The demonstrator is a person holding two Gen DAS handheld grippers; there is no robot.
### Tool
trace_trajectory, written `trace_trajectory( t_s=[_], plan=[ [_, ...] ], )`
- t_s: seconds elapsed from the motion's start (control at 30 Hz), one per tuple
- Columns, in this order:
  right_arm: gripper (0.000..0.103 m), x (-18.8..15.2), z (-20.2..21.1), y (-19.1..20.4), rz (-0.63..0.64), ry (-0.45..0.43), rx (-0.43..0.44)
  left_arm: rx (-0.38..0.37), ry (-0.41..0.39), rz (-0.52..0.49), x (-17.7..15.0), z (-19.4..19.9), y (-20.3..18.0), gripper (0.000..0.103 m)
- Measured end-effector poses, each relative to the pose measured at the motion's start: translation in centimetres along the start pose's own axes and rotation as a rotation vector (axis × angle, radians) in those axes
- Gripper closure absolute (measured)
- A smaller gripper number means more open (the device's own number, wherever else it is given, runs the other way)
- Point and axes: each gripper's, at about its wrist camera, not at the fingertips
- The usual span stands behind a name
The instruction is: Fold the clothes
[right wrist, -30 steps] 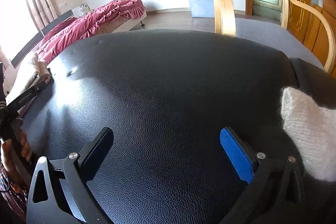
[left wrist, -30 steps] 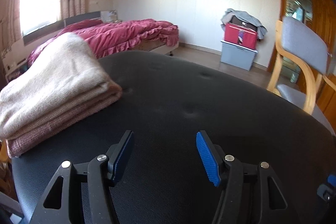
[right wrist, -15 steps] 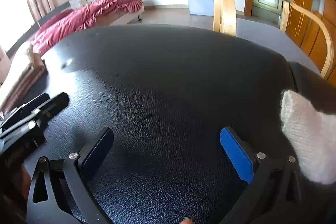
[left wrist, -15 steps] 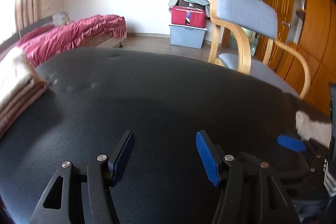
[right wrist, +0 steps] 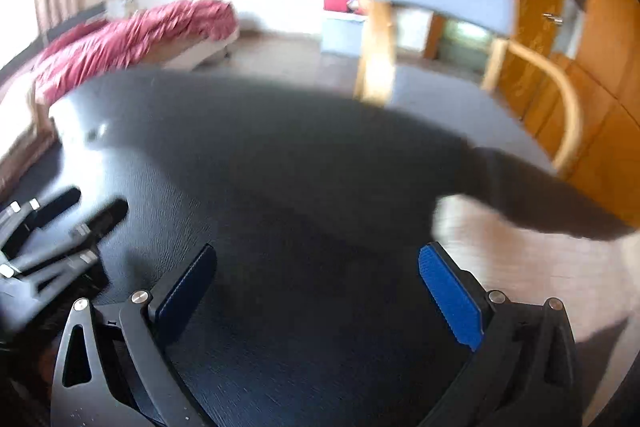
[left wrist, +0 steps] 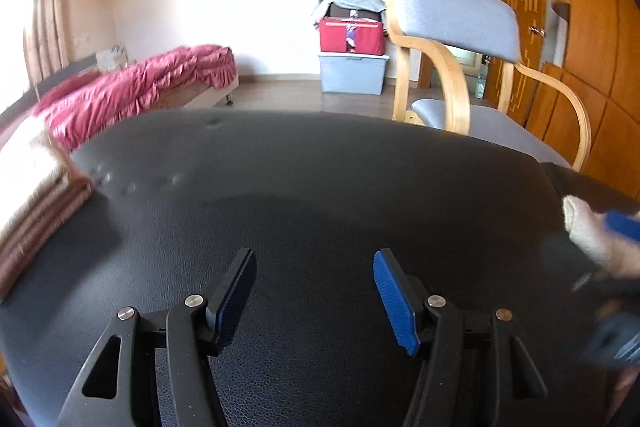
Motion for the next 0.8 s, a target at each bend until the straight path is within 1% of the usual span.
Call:
trace_trajectory(
  t_s=[0.13, 0.23, 0.3, 0.4, 0.5, 0.67, 0.73, 0.8],
  plan=[
    [0.000, -0.9, 4.0, -2.7, -0.089, -0.074, -0.067, -0.118, -0.037, -0.007, -0.3, 2.3, -1.9, 0.041],
    [0.000, -2.4, 6.7, -4.7, -0.169, -0.131, -0.138, -0.173, -0.040, -0.030, -0.3, 4.0, -4.1, 0.041],
    [0.000, -3.5, 8.0, -6.6, -0.225, -0.149, -0.167, -0.198, -0.041, -0.054, -0.5, 5.0, -5.4, 0.041],
    [0.000, -5.1, 9.6, -9.2, -0.301, -0.138, -0.154, -0.234, -0.043, -0.109, -1.1, 6.5, -8.1, 0.041],
    [0.000, -6.7, 11.3, -10.9, -0.364, -0.153, -0.190, -0.278, -0.070, -0.176, -2.1, 8.3, -10.8, 0.041],
    [0.000, -8.8, 14.8, -12.5, -0.414, -0.254, -0.379, -0.320, -0.105, -0.299, -3.6, 10.7, -15.3, 0.041],
    [0.000, -9.4, 15.1, -13.4, -0.428, -0.255, -0.395, -0.329, -0.119, -0.341, -4.0, 11.4, -16.9, 0.041],
    [0.000, -10.2, 15.0, -14.7, -0.436, -0.243, -0.385, -0.343, -0.125, -0.371, -4.4, 11.9, -18.3, 0.041]
  ],
)
Point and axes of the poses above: each gripper's, at about its wrist camera, not at the fingertips, and z roughly against the way its jaws point, y to its left, x to its top, and after that the axes turned 9 degrees about y, right-handed
